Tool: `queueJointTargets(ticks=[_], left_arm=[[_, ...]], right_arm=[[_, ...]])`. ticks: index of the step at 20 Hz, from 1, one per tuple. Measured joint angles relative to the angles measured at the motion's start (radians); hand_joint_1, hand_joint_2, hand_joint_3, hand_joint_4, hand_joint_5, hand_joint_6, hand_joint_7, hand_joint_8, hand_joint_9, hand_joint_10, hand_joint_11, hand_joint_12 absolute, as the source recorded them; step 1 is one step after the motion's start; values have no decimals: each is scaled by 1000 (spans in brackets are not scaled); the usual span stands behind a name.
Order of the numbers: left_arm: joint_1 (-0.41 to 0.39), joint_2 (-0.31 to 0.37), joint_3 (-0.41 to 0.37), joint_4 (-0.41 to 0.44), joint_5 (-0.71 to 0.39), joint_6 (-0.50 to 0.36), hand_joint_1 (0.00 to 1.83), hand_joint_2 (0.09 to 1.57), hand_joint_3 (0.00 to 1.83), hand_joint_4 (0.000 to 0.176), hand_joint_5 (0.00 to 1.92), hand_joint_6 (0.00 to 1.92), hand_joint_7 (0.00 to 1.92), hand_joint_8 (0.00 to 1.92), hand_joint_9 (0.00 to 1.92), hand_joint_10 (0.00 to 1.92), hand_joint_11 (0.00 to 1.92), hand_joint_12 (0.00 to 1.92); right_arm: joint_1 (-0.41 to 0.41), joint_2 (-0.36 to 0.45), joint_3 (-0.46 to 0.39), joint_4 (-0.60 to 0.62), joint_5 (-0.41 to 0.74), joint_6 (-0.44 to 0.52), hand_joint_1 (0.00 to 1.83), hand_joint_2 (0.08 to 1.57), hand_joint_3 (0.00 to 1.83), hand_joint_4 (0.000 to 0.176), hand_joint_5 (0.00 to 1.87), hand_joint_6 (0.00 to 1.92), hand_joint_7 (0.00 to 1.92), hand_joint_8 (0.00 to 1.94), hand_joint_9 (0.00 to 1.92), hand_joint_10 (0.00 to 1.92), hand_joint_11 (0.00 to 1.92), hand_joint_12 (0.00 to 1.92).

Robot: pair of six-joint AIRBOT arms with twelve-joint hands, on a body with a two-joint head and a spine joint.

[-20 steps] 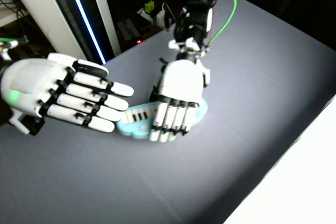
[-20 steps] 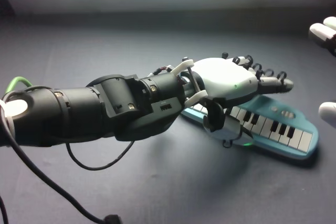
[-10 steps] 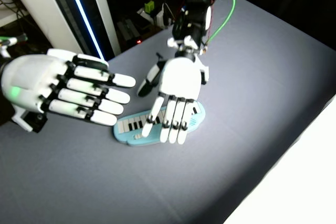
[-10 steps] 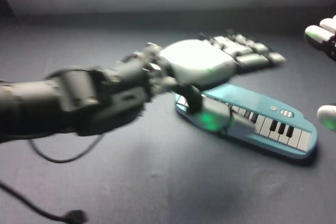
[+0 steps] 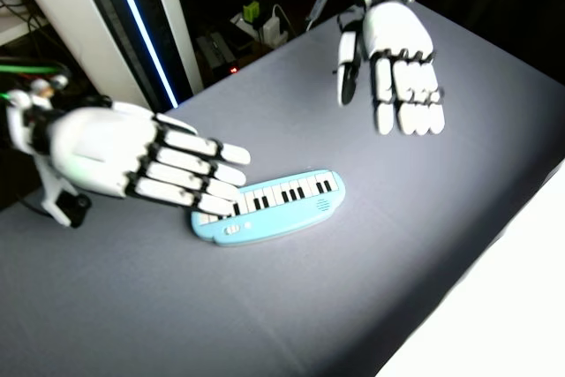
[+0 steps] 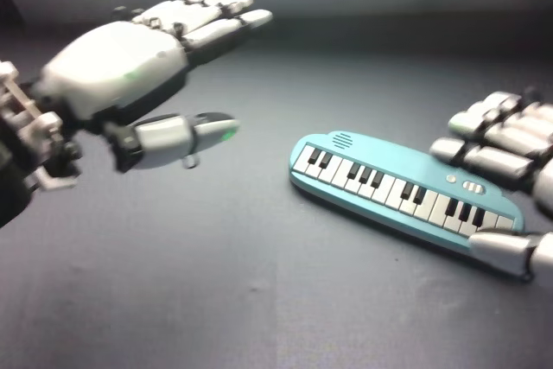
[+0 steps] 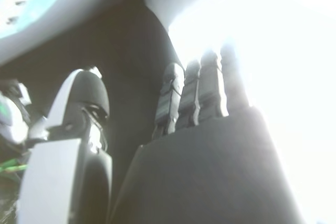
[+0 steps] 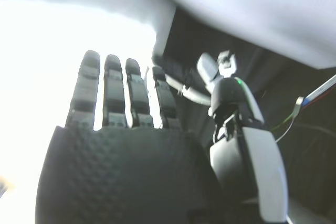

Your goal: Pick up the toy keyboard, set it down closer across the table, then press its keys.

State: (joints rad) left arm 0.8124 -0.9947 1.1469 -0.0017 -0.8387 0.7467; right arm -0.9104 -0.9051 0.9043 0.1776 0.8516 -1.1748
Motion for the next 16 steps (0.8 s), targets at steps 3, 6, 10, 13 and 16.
queueJointTargets(ticks=[3,6,10,13,16], left_arm=[[44,20,-10,-105,-58,24,738,1385,0,0,145,9,0,0,0,0,0,0],[46,20,-14,-106,-99,23,721,1367,0,0,147,5,0,0,0,0,0,0],[63,18,-24,-95,-119,23,691,1373,1,0,122,0,0,0,0,0,0,0],[66,20,-24,-113,-130,23,693,1377,2,0,102,0,0,0,0,0,0,0],[78,20,-30,-114,-153,23,678,1378,2,0,103,1,0,0,0,0,0,0]], right_arm=[[65,-80,45,12,-161,-116,19,1328,0,36,267,15,0,0,0,0,0,0],[79,-109,58,66,-216,-219,0,1290,0,0,556,39,40,0,0,0,0,0],[85,-100,41,78,-200,-222,0,1324,13,22,20,0,0,0,0,0,0,0],[81,-28,-8,74,-185,-227,0,1332,13,0,0,0,0,0,0,0,0,0],[68,-2,-23,98,-104,-233,0,1337,14,0,0,0,0,0,0,0,0,0]])
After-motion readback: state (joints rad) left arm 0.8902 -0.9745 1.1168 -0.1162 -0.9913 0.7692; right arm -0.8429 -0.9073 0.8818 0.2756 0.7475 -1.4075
